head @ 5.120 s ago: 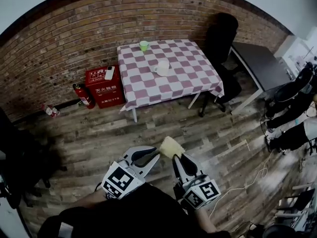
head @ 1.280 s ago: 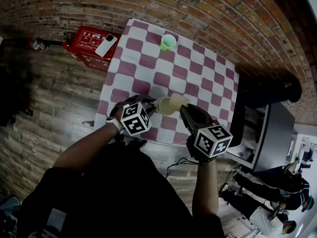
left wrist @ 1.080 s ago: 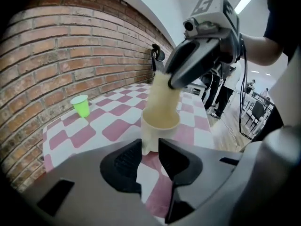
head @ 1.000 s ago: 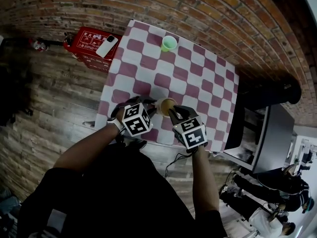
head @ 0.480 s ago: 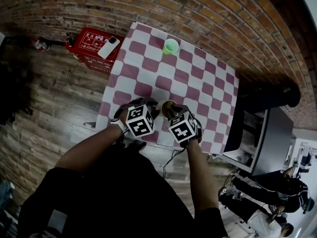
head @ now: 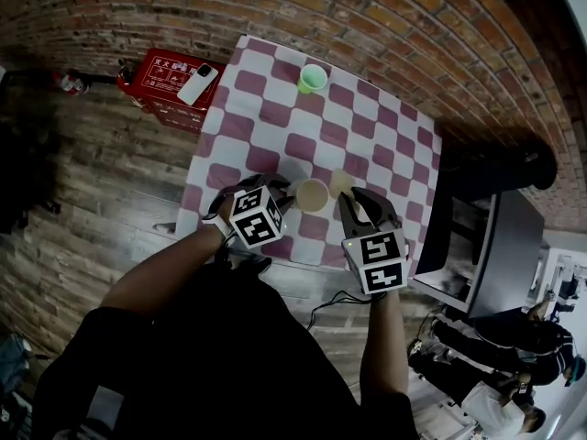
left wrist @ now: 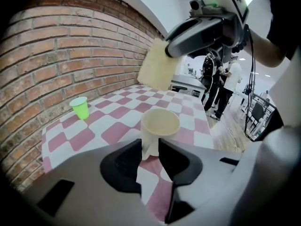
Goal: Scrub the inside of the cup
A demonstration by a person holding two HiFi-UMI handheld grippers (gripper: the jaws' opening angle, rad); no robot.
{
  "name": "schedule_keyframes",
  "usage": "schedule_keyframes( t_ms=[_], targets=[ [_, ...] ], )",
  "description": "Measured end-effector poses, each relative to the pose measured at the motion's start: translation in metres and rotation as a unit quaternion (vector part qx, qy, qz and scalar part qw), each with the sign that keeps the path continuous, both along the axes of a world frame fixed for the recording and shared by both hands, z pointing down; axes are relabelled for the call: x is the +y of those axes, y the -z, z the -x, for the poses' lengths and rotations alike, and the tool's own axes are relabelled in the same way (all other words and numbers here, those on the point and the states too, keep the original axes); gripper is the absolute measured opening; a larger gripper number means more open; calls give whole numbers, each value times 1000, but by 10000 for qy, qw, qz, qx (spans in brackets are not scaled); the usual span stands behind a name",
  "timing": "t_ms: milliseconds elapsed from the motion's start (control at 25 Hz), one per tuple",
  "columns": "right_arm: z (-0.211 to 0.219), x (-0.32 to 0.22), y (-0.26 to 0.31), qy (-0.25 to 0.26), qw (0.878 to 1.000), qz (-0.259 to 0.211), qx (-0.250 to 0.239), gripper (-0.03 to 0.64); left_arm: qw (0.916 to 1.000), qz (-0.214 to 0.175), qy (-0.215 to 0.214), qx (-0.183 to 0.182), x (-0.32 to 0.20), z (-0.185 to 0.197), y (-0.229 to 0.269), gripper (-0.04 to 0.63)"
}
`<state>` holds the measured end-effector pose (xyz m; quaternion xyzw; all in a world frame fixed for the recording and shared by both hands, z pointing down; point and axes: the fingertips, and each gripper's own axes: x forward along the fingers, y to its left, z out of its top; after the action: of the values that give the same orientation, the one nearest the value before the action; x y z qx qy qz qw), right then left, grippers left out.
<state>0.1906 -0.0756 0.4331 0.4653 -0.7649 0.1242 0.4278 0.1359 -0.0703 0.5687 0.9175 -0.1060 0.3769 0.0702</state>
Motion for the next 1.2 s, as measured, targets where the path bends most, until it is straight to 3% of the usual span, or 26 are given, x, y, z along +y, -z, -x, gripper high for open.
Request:
schedule_keyframes(
  t_ms=[80,160,360,480,560,720,880,1000,1120,1200],
  targets=[
    [8,4,-1,119,9991,222,-353,72,10000,7,6,-3,0,0,0,120],
    [20,12,-22,450,9959,679,-394,72,10000,15,10,-6,-1,0,0,120],
    [28,14,-98,886,9850,1430,396,72,10000,16,-7,-3,1,0,1,120],
    [27,6,-135,804,9799,1763,478,72,10000,18,6,-11,1,0,1,120],
    [27,5,-145,673,9788,1915,290,72,10000,19,3,-8,1,-1,1,120],
    [37,8,-133,322,9719,2224,-706,72,10000,26,42,-6,0,0,0,120],
    [32,2,-107,-274,9605,2166,-1726,72,10000,58,61,-5,0,0,-1,120],
    [28,-1,-72,-428,9560,1855,-2230,72,10000,56,65,-23,0,1,0,120],
    [23,-4,-33,-235,9620,1341,-2367,72,9999,45,84,-36,0,1,0,120],
    [19,-5,-17,1,9716,1111,-2090,72,9999,51,95,-35,0,2,-1,120]
  ],
)
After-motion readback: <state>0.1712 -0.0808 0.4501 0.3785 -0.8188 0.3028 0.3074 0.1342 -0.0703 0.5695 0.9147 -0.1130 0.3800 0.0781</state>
